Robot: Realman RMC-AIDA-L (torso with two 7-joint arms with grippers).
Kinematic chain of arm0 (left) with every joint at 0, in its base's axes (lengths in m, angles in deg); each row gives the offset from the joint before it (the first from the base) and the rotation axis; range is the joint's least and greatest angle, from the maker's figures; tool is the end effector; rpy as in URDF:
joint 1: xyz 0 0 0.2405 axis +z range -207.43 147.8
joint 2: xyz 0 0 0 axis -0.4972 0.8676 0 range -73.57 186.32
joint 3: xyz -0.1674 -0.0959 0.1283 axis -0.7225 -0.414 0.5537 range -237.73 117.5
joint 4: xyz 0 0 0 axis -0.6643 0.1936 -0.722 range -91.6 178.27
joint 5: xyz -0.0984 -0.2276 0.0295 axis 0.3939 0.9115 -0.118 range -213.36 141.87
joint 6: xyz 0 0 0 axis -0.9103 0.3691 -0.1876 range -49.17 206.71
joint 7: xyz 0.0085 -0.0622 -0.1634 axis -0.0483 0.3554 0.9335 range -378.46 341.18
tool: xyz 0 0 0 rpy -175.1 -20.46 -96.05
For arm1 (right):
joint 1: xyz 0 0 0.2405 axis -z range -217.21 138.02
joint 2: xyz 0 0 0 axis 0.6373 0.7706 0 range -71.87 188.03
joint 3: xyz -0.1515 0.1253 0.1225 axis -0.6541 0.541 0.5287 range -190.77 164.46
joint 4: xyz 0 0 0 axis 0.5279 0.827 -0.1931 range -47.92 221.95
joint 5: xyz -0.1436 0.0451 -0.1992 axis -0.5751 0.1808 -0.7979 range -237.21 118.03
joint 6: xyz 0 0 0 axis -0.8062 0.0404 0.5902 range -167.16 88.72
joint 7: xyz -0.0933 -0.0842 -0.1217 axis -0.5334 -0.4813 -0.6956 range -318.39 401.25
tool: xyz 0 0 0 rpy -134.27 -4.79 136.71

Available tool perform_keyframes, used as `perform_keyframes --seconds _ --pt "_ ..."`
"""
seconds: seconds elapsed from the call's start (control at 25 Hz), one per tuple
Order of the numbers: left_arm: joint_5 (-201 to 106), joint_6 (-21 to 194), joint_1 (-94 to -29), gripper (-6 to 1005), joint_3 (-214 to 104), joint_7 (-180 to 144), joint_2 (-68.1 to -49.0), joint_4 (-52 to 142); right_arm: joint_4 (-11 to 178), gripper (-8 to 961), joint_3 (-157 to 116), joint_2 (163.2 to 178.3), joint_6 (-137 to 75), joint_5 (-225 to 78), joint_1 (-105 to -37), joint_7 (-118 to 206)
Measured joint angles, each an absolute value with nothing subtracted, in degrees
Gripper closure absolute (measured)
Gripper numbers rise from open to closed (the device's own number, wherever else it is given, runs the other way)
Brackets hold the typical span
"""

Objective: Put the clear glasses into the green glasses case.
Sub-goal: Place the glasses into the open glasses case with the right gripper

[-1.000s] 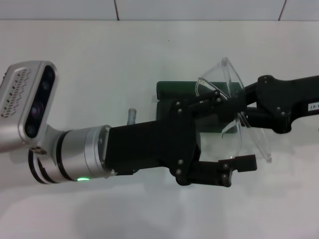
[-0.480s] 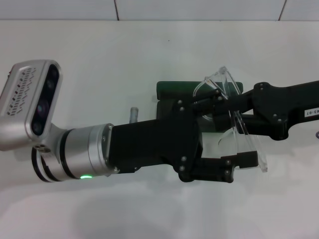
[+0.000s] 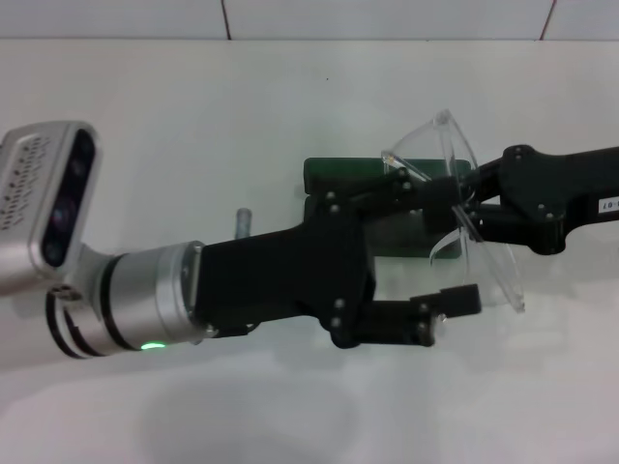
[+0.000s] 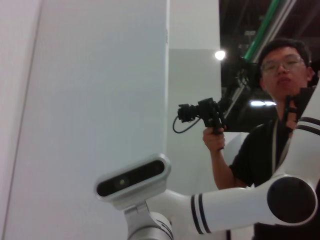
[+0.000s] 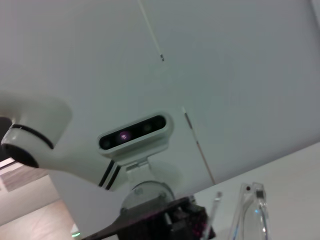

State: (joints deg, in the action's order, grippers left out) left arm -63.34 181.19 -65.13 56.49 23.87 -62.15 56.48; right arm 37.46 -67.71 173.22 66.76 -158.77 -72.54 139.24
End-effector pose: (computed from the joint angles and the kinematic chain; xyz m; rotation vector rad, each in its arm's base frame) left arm -0.1470 0.2753 -0.0915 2.6780 0.0493 1.6003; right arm 0.1581 0.3491 0.0268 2.8788 -0.4928 -0.8607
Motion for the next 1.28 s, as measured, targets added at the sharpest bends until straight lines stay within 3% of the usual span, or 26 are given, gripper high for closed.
perform_keyframes --seconds 0.28,0.56,1.08,1.28 --pt "-63.33 182.78 -62.30 127 54.61 23.43 -61.11 56.83 37.24 813 -67.84 172.96 62.99 -159.60 -72.37 139.07" --pt "-63.41 185.61 -56.81 127 47.42 23.06 -58.92 55.86 33.84 808 -68.77 173.34 58.52 -169.53 -76.69 142.91" --pt "-63.36 184.62 -55.12 127 44.73 23.02 -58.49 53.43 20.43 798 -93.48 173.68 49.68 -192.61 -90.24 167.58" --pt "-63.44 184.57 -55.27 127 44.69 23.02 -58.49 53.34 20.48 794 -106.16 174.17 43.55 -198.45 -91.98 173.62"
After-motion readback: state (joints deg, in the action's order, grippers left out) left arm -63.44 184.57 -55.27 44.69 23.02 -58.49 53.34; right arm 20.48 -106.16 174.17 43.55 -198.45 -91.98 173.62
